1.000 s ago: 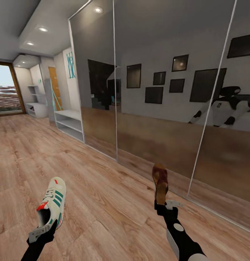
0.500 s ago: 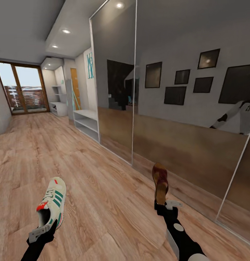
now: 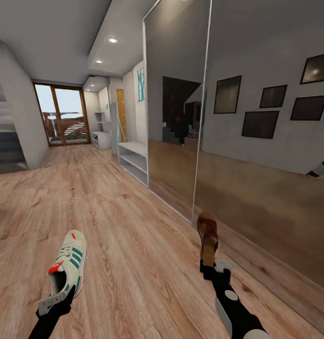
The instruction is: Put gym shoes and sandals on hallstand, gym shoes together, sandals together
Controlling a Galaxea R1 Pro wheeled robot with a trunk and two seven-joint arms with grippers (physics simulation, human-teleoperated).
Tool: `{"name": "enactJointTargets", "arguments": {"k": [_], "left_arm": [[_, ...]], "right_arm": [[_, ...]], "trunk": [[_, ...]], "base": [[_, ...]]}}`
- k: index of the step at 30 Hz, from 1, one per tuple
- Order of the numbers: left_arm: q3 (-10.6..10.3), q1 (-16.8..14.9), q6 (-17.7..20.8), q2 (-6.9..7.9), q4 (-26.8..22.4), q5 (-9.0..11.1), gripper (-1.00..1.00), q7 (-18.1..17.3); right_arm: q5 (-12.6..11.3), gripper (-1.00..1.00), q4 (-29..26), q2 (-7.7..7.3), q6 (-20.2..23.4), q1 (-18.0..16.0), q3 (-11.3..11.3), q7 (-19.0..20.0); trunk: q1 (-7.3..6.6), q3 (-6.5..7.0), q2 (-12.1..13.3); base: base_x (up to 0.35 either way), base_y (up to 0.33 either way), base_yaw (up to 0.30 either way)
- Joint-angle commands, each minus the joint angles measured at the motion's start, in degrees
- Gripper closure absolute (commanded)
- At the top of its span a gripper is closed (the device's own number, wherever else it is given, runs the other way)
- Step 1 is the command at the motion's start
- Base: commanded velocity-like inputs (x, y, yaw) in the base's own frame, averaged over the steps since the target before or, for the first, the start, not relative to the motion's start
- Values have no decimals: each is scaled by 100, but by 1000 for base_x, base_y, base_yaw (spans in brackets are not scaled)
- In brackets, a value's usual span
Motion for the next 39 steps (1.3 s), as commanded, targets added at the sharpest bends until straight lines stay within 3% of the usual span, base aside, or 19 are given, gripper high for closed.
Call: {"name": "enactJointTargets", "arguments": {"k": [1,39], "left_arm": [[-40,-4,-13,0,8,65,100,-30],[-36,-3,-13,1,7,65,100,-30]], "right_arm": [[29,100,0,6,-12,-3,-29,-4],[29,100,0,15,-9,-3,-29,-6]], "trunk": [[2,-8,-2],[2,-183,-2]], "base": [[348,0,292],[346,0,272]]}}
